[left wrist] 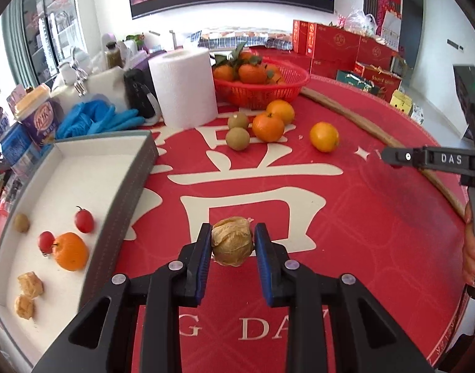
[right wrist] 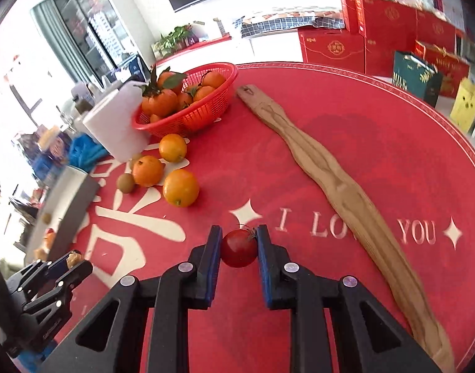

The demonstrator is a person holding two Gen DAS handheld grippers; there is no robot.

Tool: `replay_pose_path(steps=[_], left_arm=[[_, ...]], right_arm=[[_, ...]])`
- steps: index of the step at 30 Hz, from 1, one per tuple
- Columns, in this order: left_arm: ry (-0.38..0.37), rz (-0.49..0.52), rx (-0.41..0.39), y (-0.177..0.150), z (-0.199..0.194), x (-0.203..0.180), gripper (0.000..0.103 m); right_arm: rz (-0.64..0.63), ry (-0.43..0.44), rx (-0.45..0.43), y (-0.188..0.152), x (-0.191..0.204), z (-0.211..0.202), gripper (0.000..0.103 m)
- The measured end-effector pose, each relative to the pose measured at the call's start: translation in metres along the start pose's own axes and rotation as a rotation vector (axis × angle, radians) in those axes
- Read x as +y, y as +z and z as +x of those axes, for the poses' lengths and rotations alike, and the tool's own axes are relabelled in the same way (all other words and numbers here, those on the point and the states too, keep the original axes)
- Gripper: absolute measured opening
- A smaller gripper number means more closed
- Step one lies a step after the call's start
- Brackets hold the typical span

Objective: Organize fruits
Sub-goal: 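Grasp another husk fruit with the left tool while the right tool grasps a cherry tomato, then carry the husk fruit and tomato into the white tray and open both tools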

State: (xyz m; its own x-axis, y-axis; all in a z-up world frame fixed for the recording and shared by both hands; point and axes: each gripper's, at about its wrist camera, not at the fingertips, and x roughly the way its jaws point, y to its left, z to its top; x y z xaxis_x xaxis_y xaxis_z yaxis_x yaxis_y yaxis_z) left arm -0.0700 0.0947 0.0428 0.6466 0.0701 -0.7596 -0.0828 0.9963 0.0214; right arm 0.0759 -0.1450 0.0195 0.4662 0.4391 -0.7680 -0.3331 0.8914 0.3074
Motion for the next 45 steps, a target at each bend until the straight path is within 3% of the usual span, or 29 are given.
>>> replay_pose_path(steps=[8, 15, 24, 45], left_arm=[[0.005, -0.017, -0.033, -0.007, -0.024, 0.015, 0.03], [0.032, -0.052, -0.065, -0.011, -0.042, 0.037, 0.03], [0.058, -0.106, -0.094, -0.019, -0.057, 0.07, 0.03], [0.136, -0.259, -0.132, -0.046, -0.068, 0.161, 0.03]], right_arm=[[0.01, 0.033, 0.003, -0.01, 0.01, -0.014, 0.023], [0.047, 0.117, 0.038, -0.009, 0.022, -0.014, 0.023], [-0.005, 0.111, 0.046, -0.003, 0.059, -0.018, 0.023], [-0.266, 0.19, 0.127, -0.001, 0.23, 0.025, 0.023]])
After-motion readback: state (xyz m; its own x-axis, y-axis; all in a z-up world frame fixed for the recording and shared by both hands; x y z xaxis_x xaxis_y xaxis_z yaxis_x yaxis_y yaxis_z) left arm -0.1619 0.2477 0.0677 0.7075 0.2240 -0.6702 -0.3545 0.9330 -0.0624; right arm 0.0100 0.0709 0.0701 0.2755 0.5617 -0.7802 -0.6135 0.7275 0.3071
